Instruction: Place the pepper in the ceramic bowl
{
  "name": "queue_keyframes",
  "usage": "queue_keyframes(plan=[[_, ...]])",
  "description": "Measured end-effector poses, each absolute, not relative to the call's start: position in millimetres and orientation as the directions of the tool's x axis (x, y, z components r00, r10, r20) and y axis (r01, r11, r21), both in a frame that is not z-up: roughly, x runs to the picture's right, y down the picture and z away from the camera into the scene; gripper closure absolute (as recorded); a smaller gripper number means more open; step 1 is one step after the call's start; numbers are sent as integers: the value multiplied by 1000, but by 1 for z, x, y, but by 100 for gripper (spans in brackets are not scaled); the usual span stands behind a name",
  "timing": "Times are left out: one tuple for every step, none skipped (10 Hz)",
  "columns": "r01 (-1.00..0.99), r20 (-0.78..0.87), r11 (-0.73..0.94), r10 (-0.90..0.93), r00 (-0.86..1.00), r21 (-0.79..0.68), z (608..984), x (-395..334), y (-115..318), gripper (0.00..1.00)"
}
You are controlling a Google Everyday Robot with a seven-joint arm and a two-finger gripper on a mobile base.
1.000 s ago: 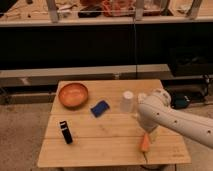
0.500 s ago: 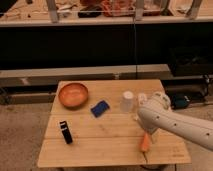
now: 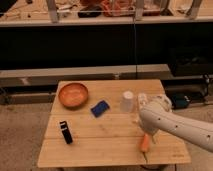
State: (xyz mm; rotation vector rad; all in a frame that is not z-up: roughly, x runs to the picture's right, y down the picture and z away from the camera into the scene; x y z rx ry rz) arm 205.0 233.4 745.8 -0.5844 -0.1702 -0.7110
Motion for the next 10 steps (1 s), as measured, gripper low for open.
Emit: queue_keyframes(plan=[[668, 348, 601, -571, 743, -438, 748, 204, 234, 20], [675, 354, 597, -576, 737, -433, 749, 204, 235, 20], [704, 374, 575, -597, 709, -417, 751, 205, 237, 20], [711, 380, 571, -601, 703, -411, 751, 205, 238, 20], [718, 388, 566, -605, 695, -405, 753, 205, 239, 20], [723, 393, 562, -608, 690, -401, 754, 205, 240, 20], [729, 399, 558, -610, 684, -397, 756, 205, 241, 20], [737, 406, 551, -615, 676, -392, 757, 205, 242, 20], [742, 413, 547, -617, 670, -388, 758, 205, 243, 20], [748, 424, 543, -616, 664, -382, 760, 205, 244, 20]])
